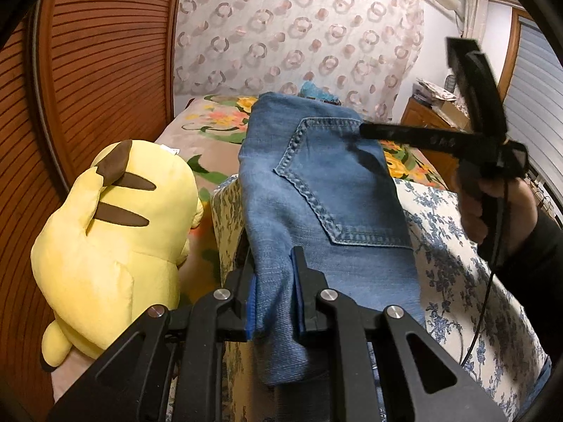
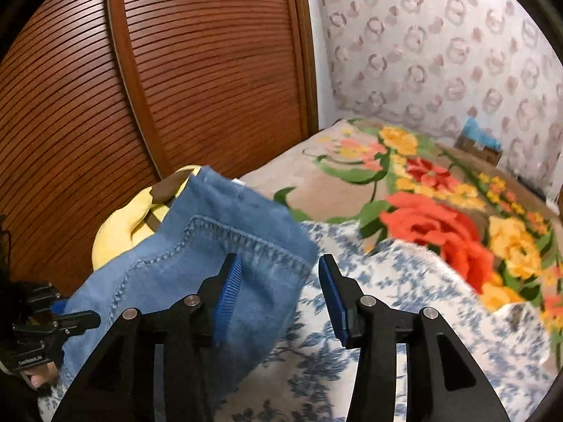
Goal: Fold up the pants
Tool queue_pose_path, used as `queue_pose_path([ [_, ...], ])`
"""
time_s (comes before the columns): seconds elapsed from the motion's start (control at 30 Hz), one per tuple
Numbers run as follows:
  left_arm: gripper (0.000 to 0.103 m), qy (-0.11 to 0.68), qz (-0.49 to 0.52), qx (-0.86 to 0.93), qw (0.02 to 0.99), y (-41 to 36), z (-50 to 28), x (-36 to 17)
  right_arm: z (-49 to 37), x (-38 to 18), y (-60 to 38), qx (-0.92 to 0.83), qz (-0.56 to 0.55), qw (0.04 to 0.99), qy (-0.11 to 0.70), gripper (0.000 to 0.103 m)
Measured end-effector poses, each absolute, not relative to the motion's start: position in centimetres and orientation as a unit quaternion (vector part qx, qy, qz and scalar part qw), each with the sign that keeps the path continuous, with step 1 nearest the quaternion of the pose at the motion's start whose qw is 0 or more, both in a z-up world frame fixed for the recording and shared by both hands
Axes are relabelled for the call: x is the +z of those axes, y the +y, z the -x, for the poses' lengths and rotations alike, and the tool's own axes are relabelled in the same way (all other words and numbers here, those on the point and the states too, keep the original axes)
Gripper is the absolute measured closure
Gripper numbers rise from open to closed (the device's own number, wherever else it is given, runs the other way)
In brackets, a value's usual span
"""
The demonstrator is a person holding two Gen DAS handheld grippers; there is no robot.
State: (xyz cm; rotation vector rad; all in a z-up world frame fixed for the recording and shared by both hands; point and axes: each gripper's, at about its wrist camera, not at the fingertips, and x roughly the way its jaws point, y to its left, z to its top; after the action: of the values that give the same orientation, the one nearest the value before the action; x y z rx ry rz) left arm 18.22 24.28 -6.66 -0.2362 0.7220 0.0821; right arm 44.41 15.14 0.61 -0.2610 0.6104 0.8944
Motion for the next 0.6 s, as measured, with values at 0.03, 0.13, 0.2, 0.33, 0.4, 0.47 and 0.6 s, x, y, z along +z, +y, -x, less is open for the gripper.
queue_pose_path([
  [0.03,0.085,0.353,0.115,0.04,0.928,24.3,-18.2,-6.7,-44.1,1.0,15.0,0.428,0.122,0.85,0.281,0.056],
  [0.13,0.085,0.354,0.113,0.042,0.927,24.2,-18.3,-6.7,-42.7,1.6,15.2,0.464,0.122,0.838,0.262,0.056],
  [0.2,0.085,0.356,0.113,0.042,0.927,24.2,-18.4,-6.8,-42.0,1.5,15.5,0.488,0.123,0.825,0.256,0.056],
  [0.33,0.084,0.36,0.112,0.045,0.925,24.4,-18.5,-7.1,-42.1,0.4,17.5,0.488,0.145,0.818,0.266,0.061],
  [0.4,0.084,0.36,0.109,0.046,0.925,24.3,-18.6,-7.2,-43.1,-0.4,18.4,0.472,0.157,0.823,0.276,0.062],
  [0.47,0.084,0.36,0.109,0.048,0.925,24.3,-18.7,-7.2,-44.1,-1.1,18.9,0.464,0.157,0.824,0.286,0.063],
  [0.6,0.084,0.36,0.109,0.049,0.925,24.4,-18.9,-7.5,-45.5,-2.1,20.1,0.442,0.169,0.829,0.299,0.063],
])
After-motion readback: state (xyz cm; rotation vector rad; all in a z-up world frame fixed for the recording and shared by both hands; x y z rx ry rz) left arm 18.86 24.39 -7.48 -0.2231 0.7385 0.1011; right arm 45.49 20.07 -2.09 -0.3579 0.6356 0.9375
